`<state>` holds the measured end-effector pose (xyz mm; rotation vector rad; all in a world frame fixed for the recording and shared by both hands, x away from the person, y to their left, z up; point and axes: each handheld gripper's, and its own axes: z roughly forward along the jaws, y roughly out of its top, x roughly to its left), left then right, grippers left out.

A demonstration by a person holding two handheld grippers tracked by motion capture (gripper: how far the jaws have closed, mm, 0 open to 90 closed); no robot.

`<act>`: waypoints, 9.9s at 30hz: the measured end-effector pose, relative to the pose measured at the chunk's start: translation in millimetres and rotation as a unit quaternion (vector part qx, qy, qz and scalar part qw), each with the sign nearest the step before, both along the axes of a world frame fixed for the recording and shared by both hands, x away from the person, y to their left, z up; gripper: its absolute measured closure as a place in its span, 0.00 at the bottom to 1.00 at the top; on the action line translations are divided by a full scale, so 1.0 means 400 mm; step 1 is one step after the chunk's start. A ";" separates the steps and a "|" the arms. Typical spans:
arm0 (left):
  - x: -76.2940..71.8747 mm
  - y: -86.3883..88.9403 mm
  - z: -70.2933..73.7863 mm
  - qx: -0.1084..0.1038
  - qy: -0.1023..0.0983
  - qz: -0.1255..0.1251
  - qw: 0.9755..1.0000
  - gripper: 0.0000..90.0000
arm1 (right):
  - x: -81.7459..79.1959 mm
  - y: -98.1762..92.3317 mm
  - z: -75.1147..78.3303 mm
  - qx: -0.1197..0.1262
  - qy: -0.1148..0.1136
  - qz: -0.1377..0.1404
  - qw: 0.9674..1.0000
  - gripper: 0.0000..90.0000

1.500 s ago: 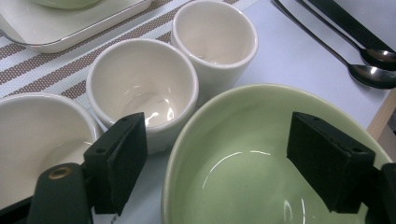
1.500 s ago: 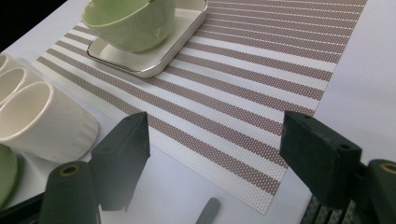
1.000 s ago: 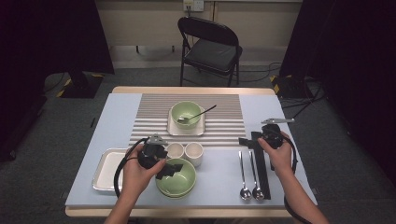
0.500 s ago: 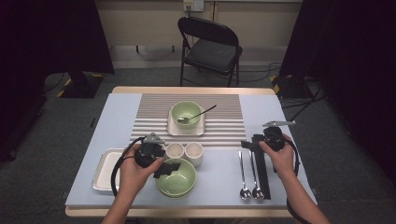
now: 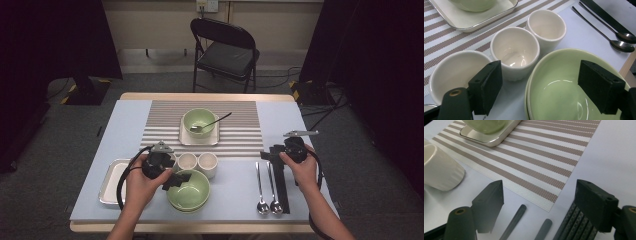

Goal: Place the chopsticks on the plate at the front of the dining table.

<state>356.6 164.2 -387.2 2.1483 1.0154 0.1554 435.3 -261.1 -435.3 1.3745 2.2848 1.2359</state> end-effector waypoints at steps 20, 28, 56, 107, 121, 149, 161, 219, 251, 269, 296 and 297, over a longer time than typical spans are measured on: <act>0.000 0.009 0.005 0.002 -0.004 0.009 1.000 0.22 | -0.002 -0.030 -0.016 -0.028 0.007 -0.008 1.000 0.28; 0.003 0.012 0.005 -0.002 -0.005 0.012 1.000 0.22 | 0.002 -0.043 -0.022 -0.033 0.010 -0.018 0.999 0.31; 0.004 0.022 0.003 -0.006 -0.002 0.019 1.000 0.22 | 0.011 -0.074 -0.026 -0.053 0.003 -0.037 0.998 0.29; -0.003 0.038 0.000 -0.003 -0.003 0.026 1.000 0.22 | 0.017 -0.106 -0.063 -0.088 0.034 -0.085 0.992 0.66; -0.004 0.036 0.004 -0.002 -0.003 0.027 1.000 0.22 | 0.013 -0.087 -0.064 -0.139 0.023 -0.072 0.987 0.66; -0.008 0.027 -0.001 0.004 -0.005 0.024 1.000 0.22 | -0.003 -0.104 -0.071 -0.134 0.014 -0.134 0.982 0.88; -0.016 0.031 -0.002 0.008 -0.006 0.029 1.000 0.22 | 0.010 -0.099 -0.060 -0.142 0.041 -0.145 0.978 0.92; -0.009 0.010 -0.002 -0.002 -0.004 0.021 1.000 0.22 | 0.015 -0.133 -0.003 -0.026 0.038 -0.140 0.989 0.96; 0.013 -0.061 0.030 -0.015 0.000 -0.001 1.000 0.21 | 0.037 -0.025 0.128 0.022 0.008 -0.089 0.996 0.96; 0.036 -0.149 0.060 -0.019 0.003 -0.010 1.000 0.21 | 0.041 0.020 0.163 0.033 -0.006 -0.069 0.997 0.96; 0.071 -0.262 0.065 -0.020 0.016 -0.004 1.000 0.26 | 0.033 0.122 0.178 0.045 -0.016 -0.027 0.999 0.96; 0.072 -0.264 0.064 -0.020 0.018 -0.002 1.000 0.26 | 0.033 0.122 0.178 0.045 -0.016 -0.027 0.999 0.96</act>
